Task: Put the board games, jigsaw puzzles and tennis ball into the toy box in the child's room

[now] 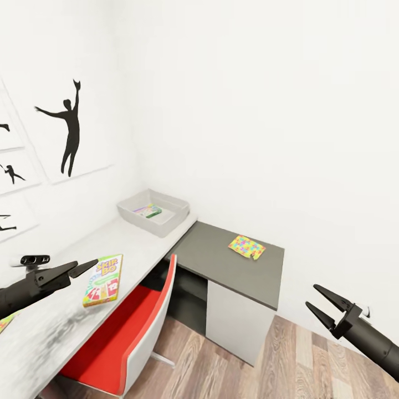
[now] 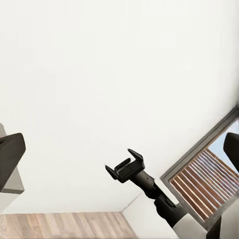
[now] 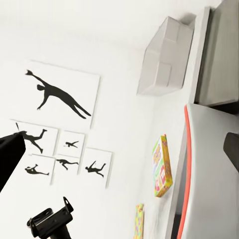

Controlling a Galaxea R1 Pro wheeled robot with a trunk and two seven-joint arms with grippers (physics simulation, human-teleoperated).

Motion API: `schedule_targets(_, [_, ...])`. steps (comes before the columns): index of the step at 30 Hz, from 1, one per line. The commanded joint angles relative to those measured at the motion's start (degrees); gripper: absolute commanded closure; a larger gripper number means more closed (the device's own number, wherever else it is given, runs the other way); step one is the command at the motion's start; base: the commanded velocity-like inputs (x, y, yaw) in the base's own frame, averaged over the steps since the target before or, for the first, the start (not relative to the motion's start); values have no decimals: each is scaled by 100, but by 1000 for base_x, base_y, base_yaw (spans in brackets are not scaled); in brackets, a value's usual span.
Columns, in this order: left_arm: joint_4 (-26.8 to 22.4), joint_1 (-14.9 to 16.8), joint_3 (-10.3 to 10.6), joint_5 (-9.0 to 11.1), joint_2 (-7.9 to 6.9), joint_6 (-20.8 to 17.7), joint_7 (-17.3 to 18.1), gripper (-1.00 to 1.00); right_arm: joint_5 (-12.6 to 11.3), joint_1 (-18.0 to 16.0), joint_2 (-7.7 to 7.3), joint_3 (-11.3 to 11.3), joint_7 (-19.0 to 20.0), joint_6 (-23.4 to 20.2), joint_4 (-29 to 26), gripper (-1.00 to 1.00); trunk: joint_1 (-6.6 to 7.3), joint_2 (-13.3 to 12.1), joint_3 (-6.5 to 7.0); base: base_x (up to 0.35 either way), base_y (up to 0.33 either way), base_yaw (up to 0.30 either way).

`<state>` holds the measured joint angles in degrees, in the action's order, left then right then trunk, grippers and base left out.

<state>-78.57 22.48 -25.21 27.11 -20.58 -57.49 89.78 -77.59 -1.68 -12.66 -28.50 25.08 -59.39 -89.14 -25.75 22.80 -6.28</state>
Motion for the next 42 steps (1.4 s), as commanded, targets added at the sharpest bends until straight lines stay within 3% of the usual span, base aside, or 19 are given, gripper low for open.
schedule_targets(1, [-3,2,-2,-4,-2,-61,22,-100,51,-8,0,-6,50,-22,2,-100,-4,12,-8,0,0,-256])
schedule_targets(20, [-8,2,7,-4,8,-46,22,-100,51,-8,0,-15,45,-20,2,-100,-4,12,70,0,0,-247])
schedule_targets(42, [-79,-15,16,-4,12,-43,22,-100,58,-8,0,-15,41,-12,2,-100,-4,12,100,-30,0,-55])
